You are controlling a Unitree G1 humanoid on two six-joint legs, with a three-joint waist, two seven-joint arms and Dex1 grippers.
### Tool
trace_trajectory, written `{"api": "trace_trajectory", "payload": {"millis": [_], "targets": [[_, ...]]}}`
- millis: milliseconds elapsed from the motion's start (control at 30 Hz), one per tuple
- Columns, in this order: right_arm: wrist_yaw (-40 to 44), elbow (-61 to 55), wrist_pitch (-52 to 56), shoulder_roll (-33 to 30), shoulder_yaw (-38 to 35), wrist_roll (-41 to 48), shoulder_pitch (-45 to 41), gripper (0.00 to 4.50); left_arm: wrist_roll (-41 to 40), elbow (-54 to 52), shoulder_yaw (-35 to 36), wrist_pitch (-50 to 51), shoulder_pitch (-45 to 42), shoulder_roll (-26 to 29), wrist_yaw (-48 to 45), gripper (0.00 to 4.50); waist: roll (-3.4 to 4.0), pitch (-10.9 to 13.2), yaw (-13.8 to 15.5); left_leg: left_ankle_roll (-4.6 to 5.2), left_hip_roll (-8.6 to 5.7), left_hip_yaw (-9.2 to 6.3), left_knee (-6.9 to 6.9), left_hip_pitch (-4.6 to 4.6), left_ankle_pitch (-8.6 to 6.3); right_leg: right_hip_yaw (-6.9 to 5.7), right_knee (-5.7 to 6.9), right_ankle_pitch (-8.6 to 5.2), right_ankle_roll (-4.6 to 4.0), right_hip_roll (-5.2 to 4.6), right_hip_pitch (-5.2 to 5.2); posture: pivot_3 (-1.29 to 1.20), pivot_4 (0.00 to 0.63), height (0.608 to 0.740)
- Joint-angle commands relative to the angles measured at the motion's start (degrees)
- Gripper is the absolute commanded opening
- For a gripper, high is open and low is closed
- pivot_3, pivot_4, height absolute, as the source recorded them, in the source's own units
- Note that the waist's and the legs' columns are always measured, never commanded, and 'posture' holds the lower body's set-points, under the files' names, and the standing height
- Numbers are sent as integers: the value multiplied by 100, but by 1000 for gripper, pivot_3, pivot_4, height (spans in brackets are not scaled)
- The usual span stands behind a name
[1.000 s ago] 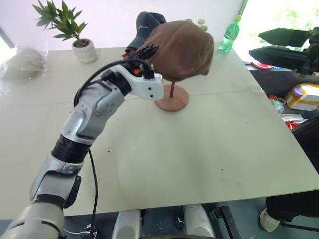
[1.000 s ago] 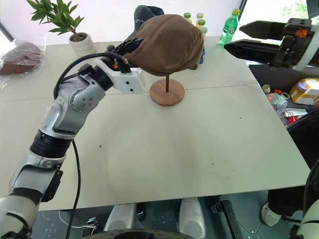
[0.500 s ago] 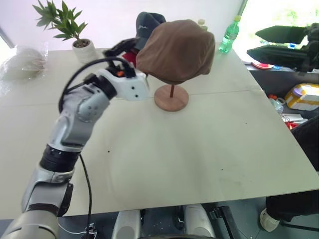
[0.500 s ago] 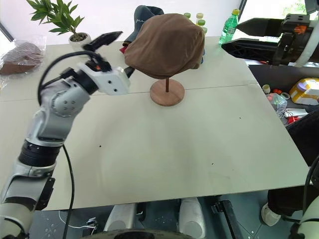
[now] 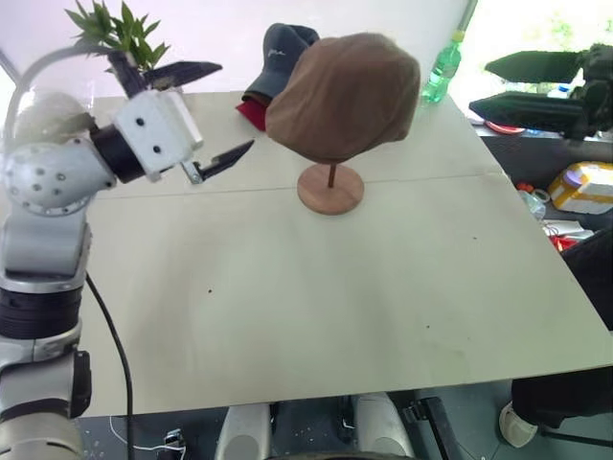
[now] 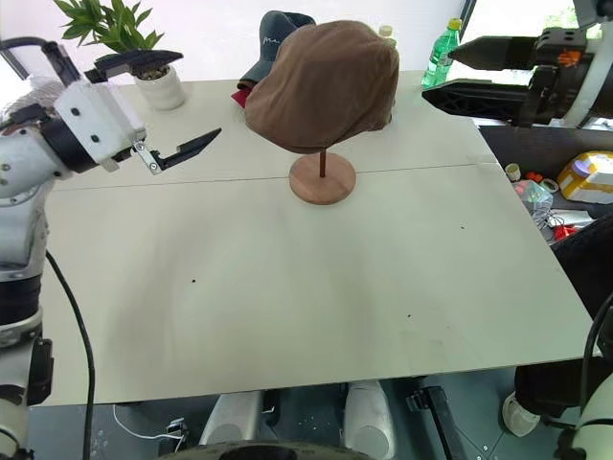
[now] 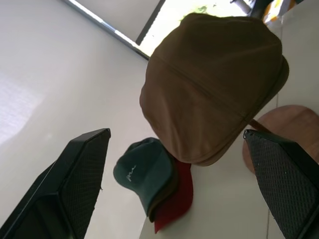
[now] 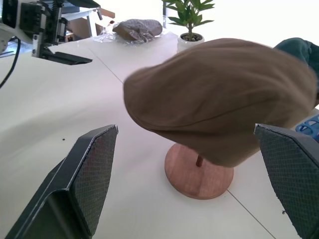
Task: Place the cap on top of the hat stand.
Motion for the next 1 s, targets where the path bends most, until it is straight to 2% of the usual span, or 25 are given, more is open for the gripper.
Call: {"api": "trace_trajectory", "payload": {"millis": [33,133,233,333,400,533,667,833,1000], "targets": [[-32,-404,-237,-4,-15,-135,-107,4500,-1177,-12,383,1453,-253,488,-622,4478,1,1,-7,0,0,0,0,1,0,0,0,0,0,0,0,0,150,728],[-125,-827,-311,44,64,-198,-53,4500,-2245,419,646,2953,-717,1006,-1114,4478,2,2,-15,0,2,-3,-4,-1,0,0,2,-1,1,4,-7,0,150,728],[-273,-1501,-446,135,221,-301,11,4500,-3001,1454,688,4325,-1651,1664,-1857,4478,-1,4,-24,0,2,-4,-5,-2,0,0,1,-2,2,5,-8,0,150,728],[-496,-2087,-588,275,421,-486,66,4500,-3277,2282,381,5109,-2449,2253,-2790,4478,0,6,-64,0,2,-4,-7,-2,-1,0,-1,-3,4,7,-9,0,150,728],[-685,-2516,-1009,342,737,-961,270,4500,-3276,2720,66,5440,-2937,2549,-3436,4478,0,5,-65,-1,2,-4,-11,-1,-1,-1,-1,-6,7,7,-10,0,150,728],[-1059,-2864,-1936,615,1311,-1972,597,4500,-2887,3349,-584,5599,-3641,2733,-4039,4478,1,6,-2,-2,1,-3,-6,-2,-2,-1,0,-31,7,7,-11,0,150,728],[-1633,-2728,-3127,1277,2058,-3206,766,4500,-2626,3643,-1033,5144,-3788,2805,-4154,4478,0,6,-24,-2,2,-3,8,-10,-2,0,0,-31,3,5,-13,0,150,728],[-2383,-1908,-4723,1913,2655,-4716,750,4500,-2397,3898,-1169,4731,-3798,2714,-4154,4478,-2,7,-54,0,2,-6,23,-49,-1,0,11,-29,5,6,-40,0,150,728],[-2985,-1224,-5910,2216,2918,-5859,732,4500,-2297,4023,-1098,4597,-3953,2553,-4154,4478,-8,9,-44,3,1,-10,47,-66,-2,0,16,-20,20,7,-43,0,150,728]]}}
